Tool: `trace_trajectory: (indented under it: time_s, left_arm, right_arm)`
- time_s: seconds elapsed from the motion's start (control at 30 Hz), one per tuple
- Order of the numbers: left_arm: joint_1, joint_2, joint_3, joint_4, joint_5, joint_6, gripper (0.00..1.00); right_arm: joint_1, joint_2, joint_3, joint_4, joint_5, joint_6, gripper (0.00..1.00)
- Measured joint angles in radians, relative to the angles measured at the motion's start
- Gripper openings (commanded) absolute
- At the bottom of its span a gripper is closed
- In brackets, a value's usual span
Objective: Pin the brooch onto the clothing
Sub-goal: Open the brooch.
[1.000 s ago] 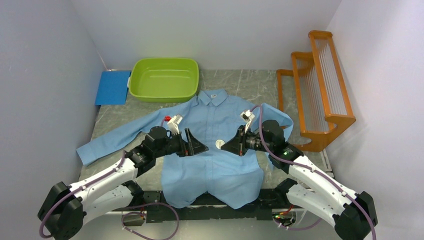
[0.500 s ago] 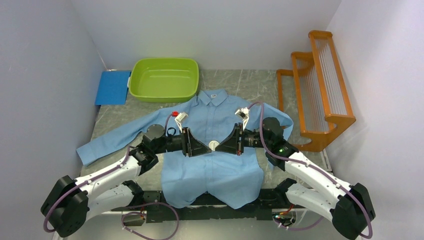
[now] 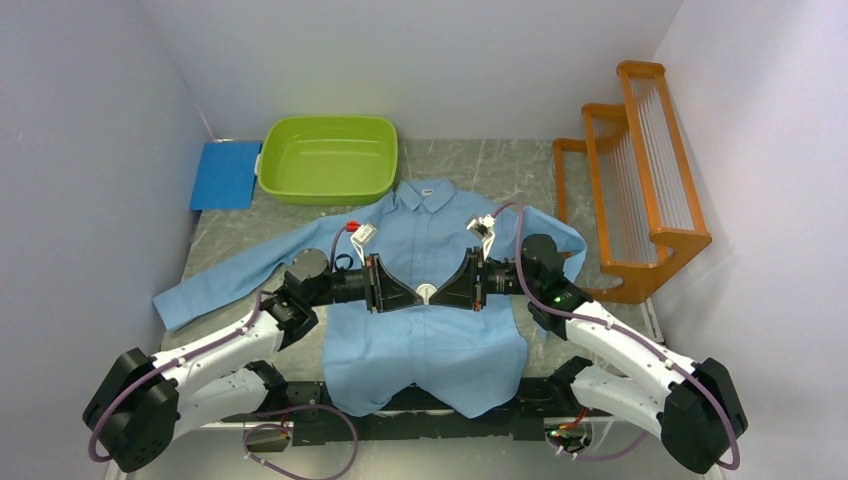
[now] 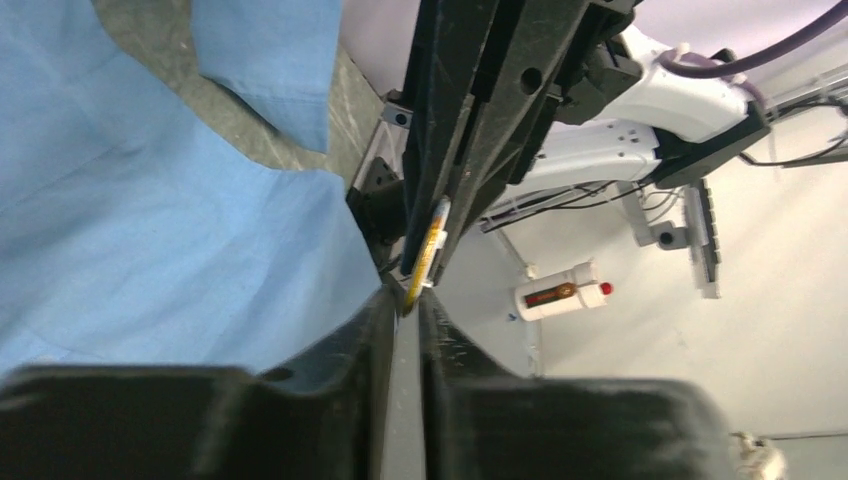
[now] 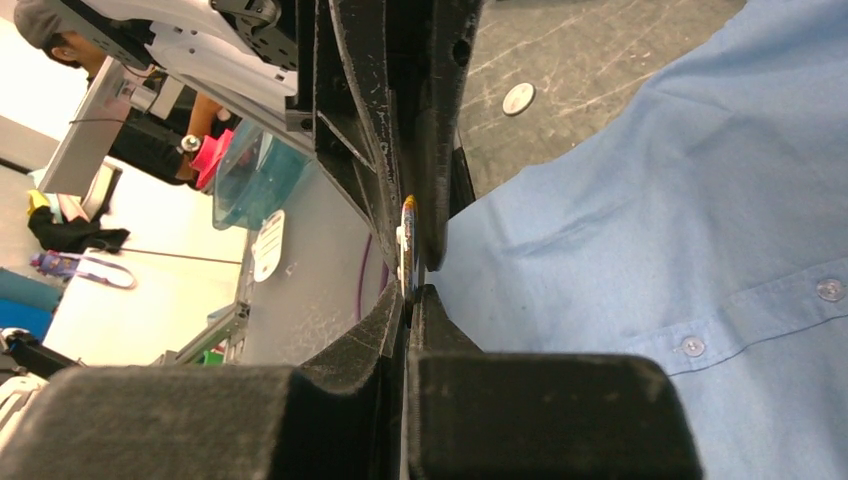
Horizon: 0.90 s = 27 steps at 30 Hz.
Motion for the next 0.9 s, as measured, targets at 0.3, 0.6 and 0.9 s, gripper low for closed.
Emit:
trace_trajectory:
  time_s: [0.3, 0.6, 0.9]
  left_arm:
    - [0.000, -0.008, 0.000, -0.005, 0.006, 0.010, 0.03]
    - [0.000, -0.033, 0.024, -0.131, -0.002, 0.056, 0.03]
    - [-0.013, -0.016, 0.023, -0.135, -0.002, 0.051, 0.03]
  right_arm:
    - [-0.002, 0.011, -0.001, -0.018, -0.012, -0.013, 0.72]
    - [0.014, -0.013, 0.074, -0.196, 0.060, -0.146, 0.76]
    - [0.081, 0.031, 0.147, -0.332, 0.200, -0.244, 0.61]
